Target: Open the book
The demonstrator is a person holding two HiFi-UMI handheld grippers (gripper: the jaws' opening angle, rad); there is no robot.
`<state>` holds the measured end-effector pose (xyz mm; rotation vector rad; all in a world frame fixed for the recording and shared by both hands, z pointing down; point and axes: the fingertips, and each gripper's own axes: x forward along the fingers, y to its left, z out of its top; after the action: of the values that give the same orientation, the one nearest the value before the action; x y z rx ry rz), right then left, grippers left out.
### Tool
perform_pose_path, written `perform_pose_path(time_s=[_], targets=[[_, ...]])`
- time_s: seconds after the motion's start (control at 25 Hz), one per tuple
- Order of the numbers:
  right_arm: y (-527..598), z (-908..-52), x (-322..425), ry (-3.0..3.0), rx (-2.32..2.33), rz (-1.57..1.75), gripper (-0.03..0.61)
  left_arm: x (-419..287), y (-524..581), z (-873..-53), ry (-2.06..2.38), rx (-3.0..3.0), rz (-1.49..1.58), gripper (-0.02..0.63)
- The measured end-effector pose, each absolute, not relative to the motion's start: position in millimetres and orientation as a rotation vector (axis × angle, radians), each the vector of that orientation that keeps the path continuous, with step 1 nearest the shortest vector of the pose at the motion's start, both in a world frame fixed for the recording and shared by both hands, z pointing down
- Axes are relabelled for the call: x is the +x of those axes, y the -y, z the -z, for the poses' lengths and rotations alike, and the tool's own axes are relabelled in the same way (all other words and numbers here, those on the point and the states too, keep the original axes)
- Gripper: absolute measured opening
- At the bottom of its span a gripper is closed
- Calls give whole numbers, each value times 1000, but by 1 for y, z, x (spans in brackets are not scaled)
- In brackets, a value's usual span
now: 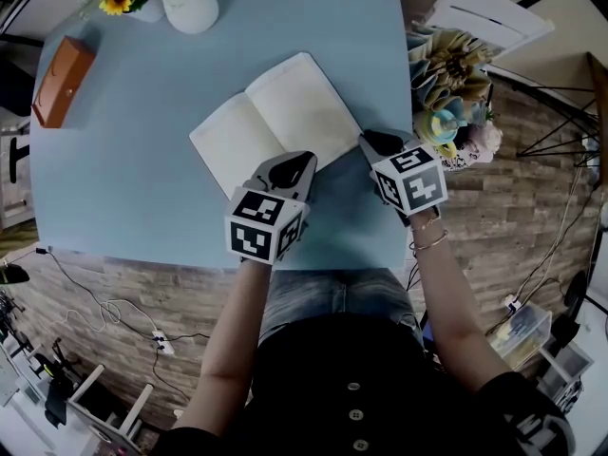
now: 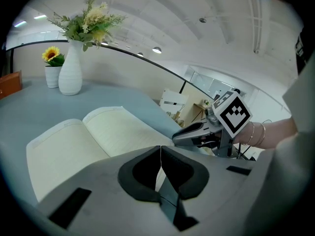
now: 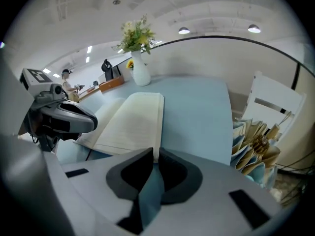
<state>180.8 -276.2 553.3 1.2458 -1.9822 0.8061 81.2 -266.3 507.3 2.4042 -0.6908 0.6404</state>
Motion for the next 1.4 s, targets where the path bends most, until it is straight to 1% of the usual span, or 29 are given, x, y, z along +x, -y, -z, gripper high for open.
perform_pose_path(time_s=[0.24,0.44,0.88,1.4], targets=[[274,-549,180,1959,1271,-697,44,79,262,-505,686,2412,-645,14],[271,-543,179,1960,1296,-677,98,75,261,-502,699,2419,-633,14],[261,-496,154,2089,1399,-624,92,58,245,-484,746,2463,-607,14],[252,-424,91,2317,1363,-403,100,19,240,-436,880,2567,-530,14]])
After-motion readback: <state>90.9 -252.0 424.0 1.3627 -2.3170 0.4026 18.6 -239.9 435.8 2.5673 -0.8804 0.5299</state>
